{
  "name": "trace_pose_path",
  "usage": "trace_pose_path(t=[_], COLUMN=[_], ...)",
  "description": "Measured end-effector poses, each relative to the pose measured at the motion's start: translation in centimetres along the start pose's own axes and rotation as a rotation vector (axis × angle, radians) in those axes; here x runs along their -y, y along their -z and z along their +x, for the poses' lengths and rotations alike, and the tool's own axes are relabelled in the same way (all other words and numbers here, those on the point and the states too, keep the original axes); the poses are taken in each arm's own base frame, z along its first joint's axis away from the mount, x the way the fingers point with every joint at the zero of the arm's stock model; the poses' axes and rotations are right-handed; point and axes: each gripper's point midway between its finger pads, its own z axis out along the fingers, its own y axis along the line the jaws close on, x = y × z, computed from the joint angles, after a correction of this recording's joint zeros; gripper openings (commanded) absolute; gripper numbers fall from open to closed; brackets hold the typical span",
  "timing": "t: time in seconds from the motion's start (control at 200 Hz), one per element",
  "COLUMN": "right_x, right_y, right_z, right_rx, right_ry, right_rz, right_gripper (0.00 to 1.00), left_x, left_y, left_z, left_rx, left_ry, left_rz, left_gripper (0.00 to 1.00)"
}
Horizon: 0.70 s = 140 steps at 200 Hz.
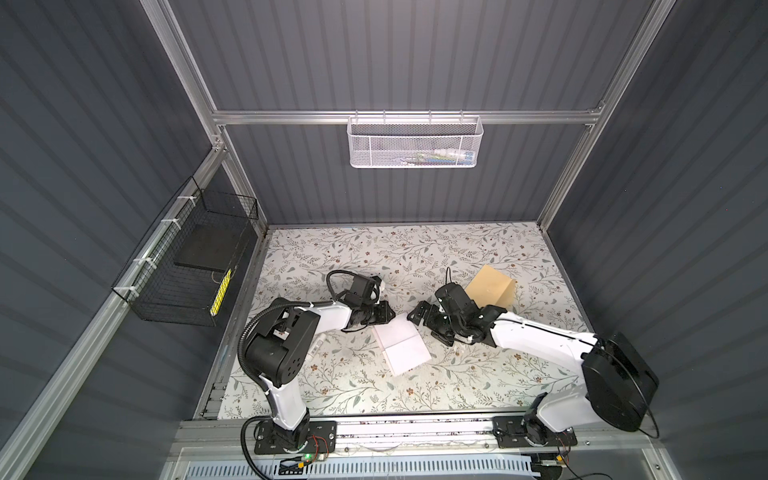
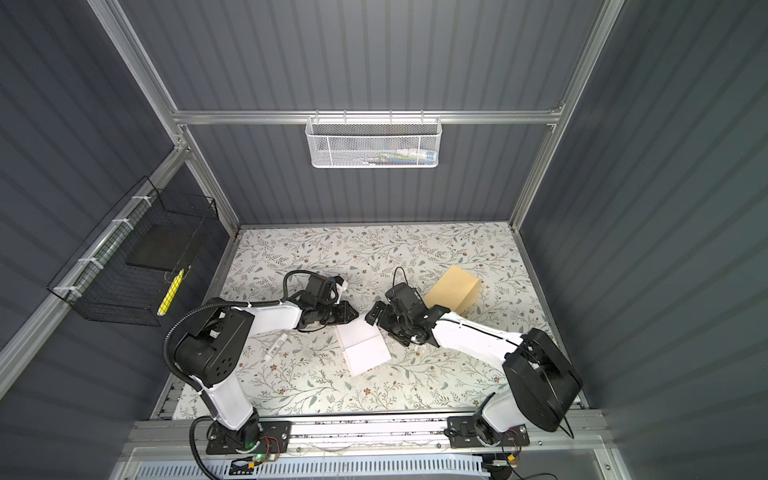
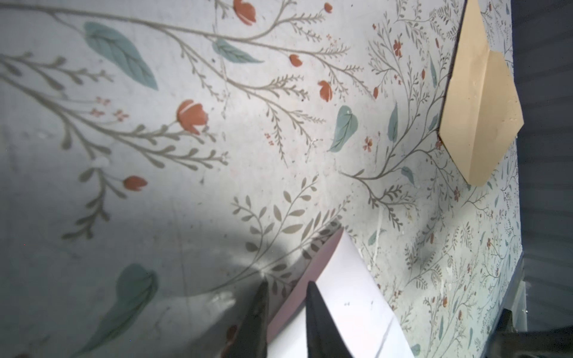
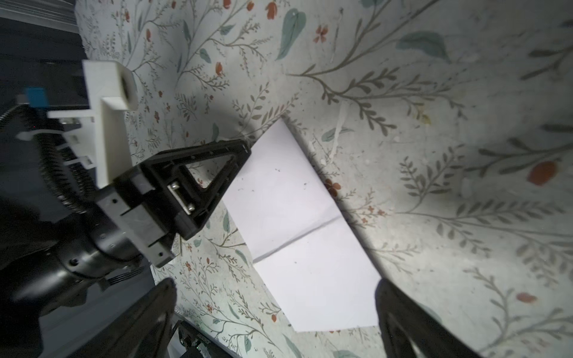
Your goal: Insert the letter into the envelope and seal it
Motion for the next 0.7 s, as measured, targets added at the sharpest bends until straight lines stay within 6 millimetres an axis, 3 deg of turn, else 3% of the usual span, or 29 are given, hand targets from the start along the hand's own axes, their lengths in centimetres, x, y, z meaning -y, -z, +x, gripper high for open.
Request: trace_pose_path(t=[0.115,0.365,0.7], right_x=[-0.5,1.7,2.5], right_y=[0.6,-0.9,-3.1], right_z=[1.2,4.8,5.5], right_rx=[-0.014,-0.083,-0.101], right_ry=[0.003,-0.026,-0.064], right_rz=[-0.017,0.035,0.059], right_gripper=[0.99,0.99,0.99], left_x=[-0.3,-0.5,-0.6], left_y=[0.3,0.5,0.5], left_z=[0.3,0.6,0.9], left_rx=[0.005,0.014,0.032], left_ry=[0.004,0.009,0.019], left_rz=[-0.009,-0.013,-0.002], left_gripper=[0.19,0.17,0.16])
